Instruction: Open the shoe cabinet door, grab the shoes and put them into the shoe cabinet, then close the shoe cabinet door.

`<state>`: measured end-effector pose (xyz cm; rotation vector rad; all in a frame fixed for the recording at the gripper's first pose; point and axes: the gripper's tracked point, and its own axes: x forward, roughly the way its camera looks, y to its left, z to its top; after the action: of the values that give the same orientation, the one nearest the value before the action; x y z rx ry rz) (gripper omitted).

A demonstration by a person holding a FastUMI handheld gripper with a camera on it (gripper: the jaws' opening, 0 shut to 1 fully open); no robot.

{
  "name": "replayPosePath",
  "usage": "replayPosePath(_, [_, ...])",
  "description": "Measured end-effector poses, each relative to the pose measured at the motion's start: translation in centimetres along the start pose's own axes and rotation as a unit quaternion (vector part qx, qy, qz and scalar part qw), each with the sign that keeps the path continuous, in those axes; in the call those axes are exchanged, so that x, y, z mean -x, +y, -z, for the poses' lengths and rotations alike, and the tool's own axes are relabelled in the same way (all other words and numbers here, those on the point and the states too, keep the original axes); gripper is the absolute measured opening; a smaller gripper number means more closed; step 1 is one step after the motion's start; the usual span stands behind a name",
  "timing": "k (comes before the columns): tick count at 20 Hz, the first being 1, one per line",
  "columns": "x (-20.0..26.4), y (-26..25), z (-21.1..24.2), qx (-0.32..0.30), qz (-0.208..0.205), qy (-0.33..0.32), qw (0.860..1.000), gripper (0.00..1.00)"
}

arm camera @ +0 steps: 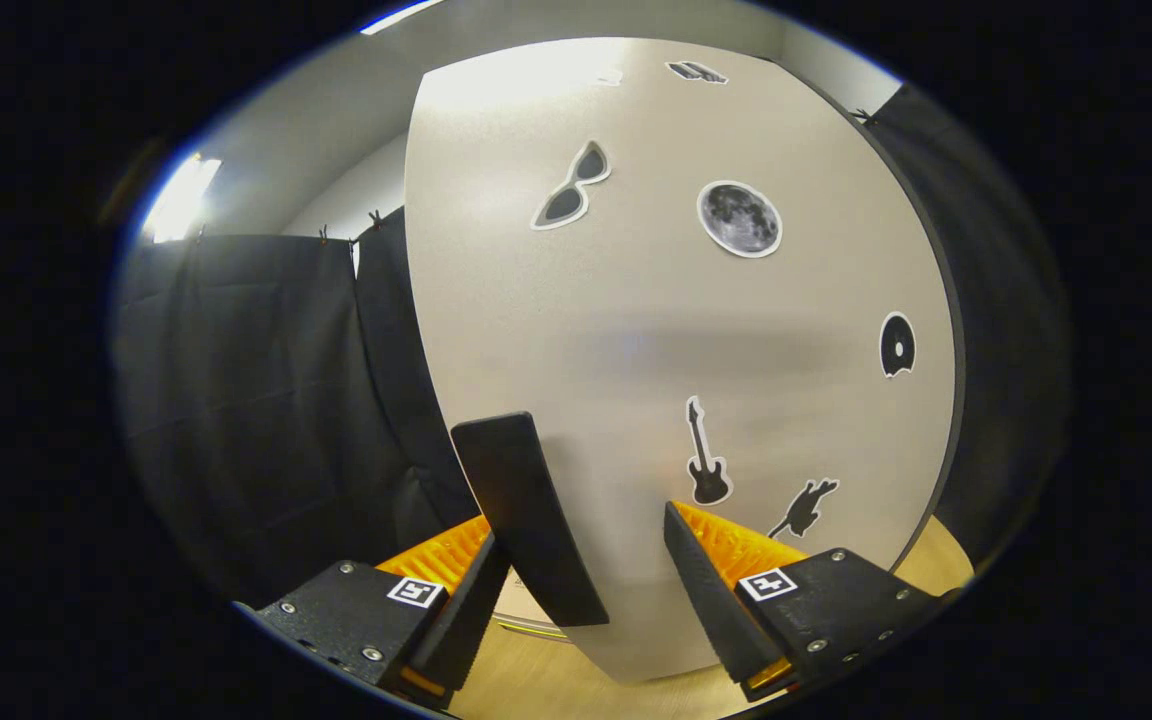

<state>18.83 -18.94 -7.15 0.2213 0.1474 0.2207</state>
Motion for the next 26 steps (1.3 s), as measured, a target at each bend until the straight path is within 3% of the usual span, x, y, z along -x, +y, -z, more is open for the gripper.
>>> replayPosePath(26, [-0.76,-0.48,0.91,0.011,0.013,0.027,1.000,0.94])
